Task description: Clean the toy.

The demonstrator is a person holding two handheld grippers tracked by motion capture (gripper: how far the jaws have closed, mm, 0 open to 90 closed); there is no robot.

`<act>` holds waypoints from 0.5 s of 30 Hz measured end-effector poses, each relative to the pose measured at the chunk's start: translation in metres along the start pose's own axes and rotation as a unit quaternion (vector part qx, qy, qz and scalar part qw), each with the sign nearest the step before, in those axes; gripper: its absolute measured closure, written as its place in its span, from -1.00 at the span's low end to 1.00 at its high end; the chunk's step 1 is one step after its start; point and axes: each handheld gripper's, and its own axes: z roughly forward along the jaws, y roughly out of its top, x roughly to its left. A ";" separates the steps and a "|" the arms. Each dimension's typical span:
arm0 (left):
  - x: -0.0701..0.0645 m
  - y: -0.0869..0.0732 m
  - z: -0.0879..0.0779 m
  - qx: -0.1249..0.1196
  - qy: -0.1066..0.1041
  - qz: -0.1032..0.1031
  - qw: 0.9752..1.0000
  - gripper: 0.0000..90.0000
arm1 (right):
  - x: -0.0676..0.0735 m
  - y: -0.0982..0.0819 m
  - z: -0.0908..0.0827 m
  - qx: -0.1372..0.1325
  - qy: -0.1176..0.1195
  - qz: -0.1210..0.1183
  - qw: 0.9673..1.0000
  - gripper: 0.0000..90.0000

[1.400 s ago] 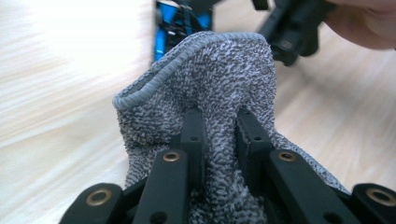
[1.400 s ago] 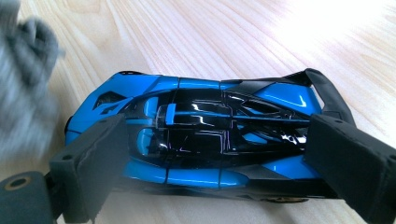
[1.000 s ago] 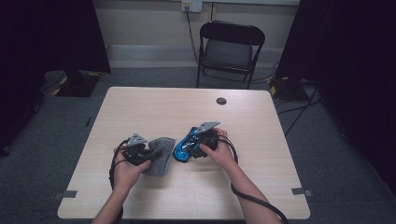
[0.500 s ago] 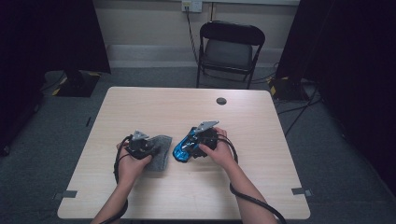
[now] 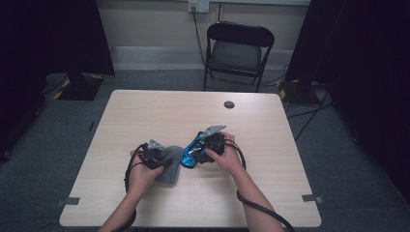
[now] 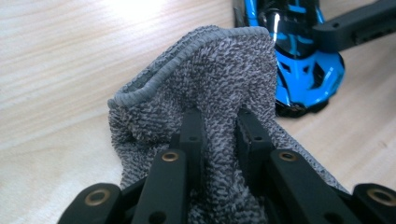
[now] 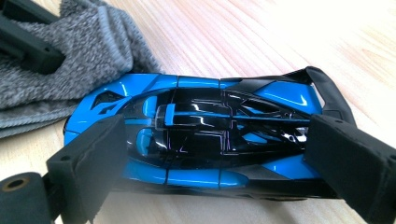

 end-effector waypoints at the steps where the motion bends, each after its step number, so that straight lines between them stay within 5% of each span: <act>1: -0.003 -0.001 0.000 0.001 -0.004 0.001 1.000 0.67 | 0.000 0.000 0.000 -0.002 -0.001 0.000 1.000 -0.88; 15: -0.025 -0.007 -0.003 0.012 -0.027 0.010 1.000 0.67 | 0.000 -0.002 0.000 -0.007 -0.001 -0.001 1.000 -0.88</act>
